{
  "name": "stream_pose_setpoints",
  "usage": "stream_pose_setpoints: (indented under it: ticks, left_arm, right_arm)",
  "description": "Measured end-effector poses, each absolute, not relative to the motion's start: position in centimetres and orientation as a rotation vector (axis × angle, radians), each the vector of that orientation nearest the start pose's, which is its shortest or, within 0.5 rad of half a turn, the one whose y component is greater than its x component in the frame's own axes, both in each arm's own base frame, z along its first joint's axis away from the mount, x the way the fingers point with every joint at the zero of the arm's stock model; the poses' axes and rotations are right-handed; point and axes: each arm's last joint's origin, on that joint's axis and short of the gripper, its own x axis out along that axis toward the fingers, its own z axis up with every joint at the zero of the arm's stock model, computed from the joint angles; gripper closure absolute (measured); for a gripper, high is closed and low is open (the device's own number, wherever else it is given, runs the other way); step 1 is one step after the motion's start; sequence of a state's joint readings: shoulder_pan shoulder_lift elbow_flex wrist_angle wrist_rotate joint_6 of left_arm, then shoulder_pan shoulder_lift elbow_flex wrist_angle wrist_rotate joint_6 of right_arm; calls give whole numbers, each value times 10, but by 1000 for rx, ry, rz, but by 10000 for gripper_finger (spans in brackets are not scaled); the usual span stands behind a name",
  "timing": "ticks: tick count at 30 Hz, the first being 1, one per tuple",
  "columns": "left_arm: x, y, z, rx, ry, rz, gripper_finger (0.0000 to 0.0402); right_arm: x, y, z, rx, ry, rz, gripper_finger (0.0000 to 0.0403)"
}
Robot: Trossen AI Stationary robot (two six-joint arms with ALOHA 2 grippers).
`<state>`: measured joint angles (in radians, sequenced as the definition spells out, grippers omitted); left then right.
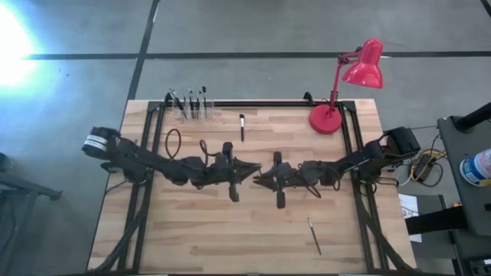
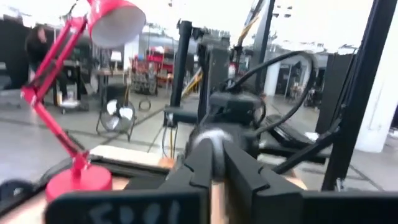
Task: Pick & Place Makeup Brushes
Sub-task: Put the blush brush into the transparent organizer
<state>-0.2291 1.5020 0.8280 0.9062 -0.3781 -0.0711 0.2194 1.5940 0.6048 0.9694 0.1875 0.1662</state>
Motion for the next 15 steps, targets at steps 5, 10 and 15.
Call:
stream_pose_setpoints:
  ticks: [5, 10, 15]
  left_arm:
    - [312, -62, 284, -168, -180, 138, 338]
    - [307, -65, 284, -162, -160, 104, 315]
    - [307, -66, 274, -172, -123, 97, 304]
  right_arm:
    - [300, 62, 194, 154, 15, 21, 371]
    - [300, 62, 196, 152, 1, 13, 371]
    - [300, 62, 198, 150, -23, 15, 371]
